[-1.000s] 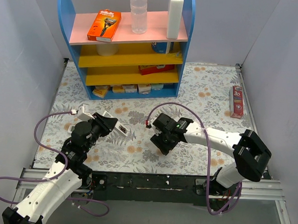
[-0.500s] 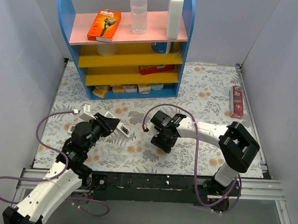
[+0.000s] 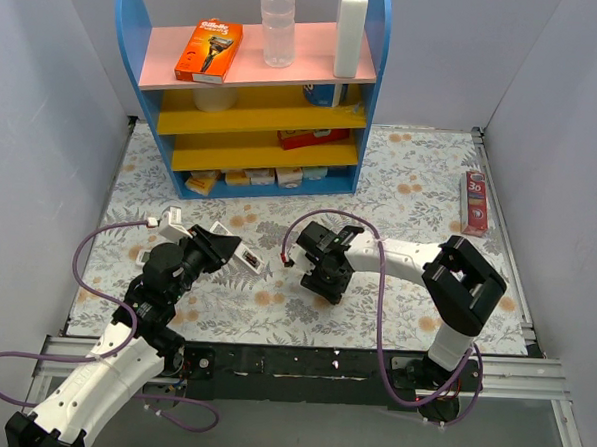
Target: Load the batteries into the remote control
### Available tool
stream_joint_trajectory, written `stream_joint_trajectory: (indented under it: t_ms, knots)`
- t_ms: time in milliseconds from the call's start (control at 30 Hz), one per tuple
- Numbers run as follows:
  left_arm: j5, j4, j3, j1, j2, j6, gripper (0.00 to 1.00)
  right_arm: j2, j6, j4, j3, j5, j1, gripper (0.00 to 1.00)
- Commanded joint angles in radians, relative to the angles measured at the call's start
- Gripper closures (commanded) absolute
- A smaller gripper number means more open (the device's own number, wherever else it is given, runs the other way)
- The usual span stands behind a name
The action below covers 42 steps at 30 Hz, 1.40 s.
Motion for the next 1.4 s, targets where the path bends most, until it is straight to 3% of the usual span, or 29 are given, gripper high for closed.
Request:
stream_joint_trajectory:
  t_ms: [0, 267, 367, 433, 700, 1100, 1367]
  knots:
    - [0.011, 0.034, -0.012, 0.003, 0.004, 0.003, 0.98, 0.021, -0.021, -0.020, 0.005, -0.009, -0.002, 0.50]
    - [0.016, 0.036, -0.013, 0.003, 0.002, 0.000, 0.98, 0.044, -0.011, -0.025, -0.006, -0.009, -0.001, 0.58]
    - [0.022, 0.039, -0.015, 0.003, 0.007, -0.003, 0.98, 0.038, -0.008, -0.034, -0.009, -0.009, -0.001, 0.65]
    - [0.037, 0.054, -0.022, 0.003, 0.014, -0.006, 0.98, 0.031, -0.003, -0.042, -0.003, -0.009, -0.001, 0.72]
    - [0.124, 0.189, -0.064, 0.001, 0.082, -0.020, 0.98, -0.052, 0.028, -0.051, 0.028, -0.038, -0.002, 0.80]
    - [0.183, 0.447, -0.121, 0.001, 0.268, -0.020, 0.97, -0.173, 0.138, -0.034, 0.010, -0.086, -0.002, 0.83]
    - [0.227, 0.661, -0.133, 0.003, 0.409, -0.034, 0.97, -0.270, 0.343, -0.037, 0.057, -0.106, -0.001, 0.85]
